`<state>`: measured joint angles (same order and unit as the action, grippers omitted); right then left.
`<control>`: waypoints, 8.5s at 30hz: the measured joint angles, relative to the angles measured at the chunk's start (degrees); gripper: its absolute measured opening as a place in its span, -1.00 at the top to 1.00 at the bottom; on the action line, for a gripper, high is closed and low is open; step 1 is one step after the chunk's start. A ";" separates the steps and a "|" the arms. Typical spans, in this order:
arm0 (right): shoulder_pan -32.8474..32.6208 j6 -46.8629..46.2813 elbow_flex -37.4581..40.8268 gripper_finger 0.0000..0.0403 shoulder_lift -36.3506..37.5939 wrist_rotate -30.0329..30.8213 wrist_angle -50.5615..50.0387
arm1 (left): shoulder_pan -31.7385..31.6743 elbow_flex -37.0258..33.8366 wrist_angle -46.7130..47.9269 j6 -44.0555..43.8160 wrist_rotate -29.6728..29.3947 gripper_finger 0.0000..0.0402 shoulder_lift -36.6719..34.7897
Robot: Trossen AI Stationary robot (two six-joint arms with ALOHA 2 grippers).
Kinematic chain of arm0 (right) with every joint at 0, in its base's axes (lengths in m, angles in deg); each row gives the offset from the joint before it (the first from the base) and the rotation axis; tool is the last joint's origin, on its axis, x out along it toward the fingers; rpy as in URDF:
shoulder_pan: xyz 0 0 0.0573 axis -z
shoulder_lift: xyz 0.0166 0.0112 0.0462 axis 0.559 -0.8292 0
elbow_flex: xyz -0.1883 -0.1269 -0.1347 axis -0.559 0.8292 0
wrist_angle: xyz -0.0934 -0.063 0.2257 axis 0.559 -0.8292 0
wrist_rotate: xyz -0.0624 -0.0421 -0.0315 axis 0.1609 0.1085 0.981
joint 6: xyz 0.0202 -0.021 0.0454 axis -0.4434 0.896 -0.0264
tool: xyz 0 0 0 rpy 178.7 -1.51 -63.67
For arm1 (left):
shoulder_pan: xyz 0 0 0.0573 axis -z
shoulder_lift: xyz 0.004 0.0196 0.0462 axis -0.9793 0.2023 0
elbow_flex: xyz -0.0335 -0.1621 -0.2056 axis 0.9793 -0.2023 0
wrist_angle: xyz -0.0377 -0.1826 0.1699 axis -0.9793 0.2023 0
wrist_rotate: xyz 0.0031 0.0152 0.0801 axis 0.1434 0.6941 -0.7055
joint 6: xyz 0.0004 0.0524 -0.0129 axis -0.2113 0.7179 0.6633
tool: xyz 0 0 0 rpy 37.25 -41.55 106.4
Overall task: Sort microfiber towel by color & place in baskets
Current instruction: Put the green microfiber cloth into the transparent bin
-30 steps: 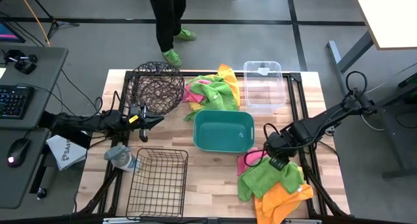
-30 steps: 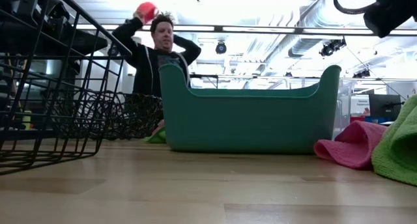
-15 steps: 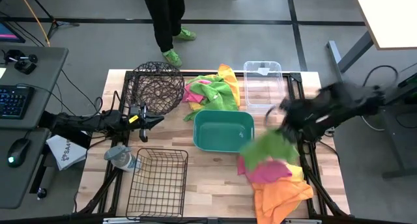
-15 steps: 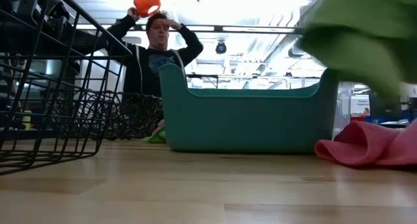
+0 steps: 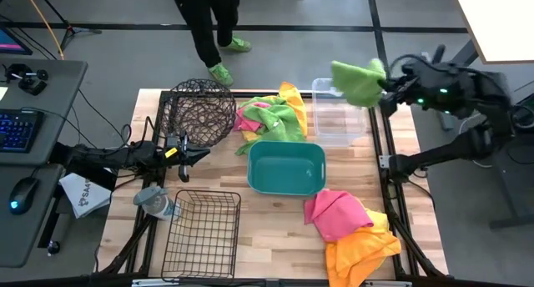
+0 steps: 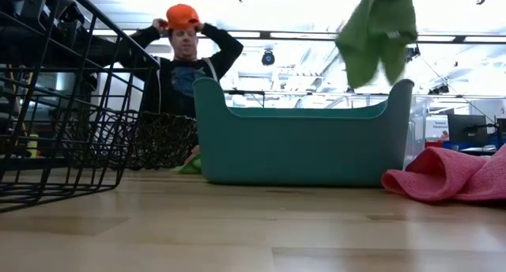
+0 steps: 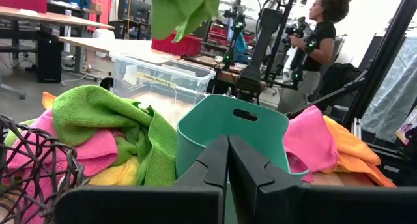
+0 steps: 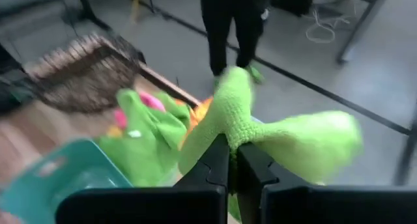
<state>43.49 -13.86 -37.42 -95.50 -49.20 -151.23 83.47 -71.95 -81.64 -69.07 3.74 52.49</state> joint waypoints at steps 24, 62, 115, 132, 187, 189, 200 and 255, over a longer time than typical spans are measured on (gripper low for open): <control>34.43 20.64 29.76 1.00 -0.41 -29.97 41.30 | -0.01 0.00 0.00 0.02 0.01 1.00 0.01; 35.14 21.28 29.74 1.00 -18.94 -26.85 16.86 | 0.00 0.00 0.00 0.00 0.00 1.00 0.01; 12.08 2.91 29.70 -0.33 -42.06 -35.10 54.15 | -0.02 0.00 -0.02 0.01 0.00 1.00 0.01; 11.99 7.17 27.69 0.89 -40.92 -35.05 56.64 | 0.00 0.00 0.00 0.00 0.00 1.00 -0.01; 32.95 23.90 37.74 1.00 -7.92 -0.86 16.82 | 0.00 0.00 0.00 0.01 0.00 1.00 0.01; 32.95 22.98 35.69 1.00 -7.92 1.66 16.61 | -0.01 -0.01 0.00 0.00 0.00 1.00 0.00; 32.07 26.38 29.13 1.00 -8.41 -8.74 22.53 | -0.01 0.00 0.00 0.01 0.00 1.00 -0.01; 27.62 15.66 27.07 -0.25 -17.74 -55.79 48.46 | 0.00 0.00 -0.02 0.00 -0.20 1.00 0.00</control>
<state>71.11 1.80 -10.35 -113.24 -104.99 -102.77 83.47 -71.96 -81.66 -69.07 3.54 52.49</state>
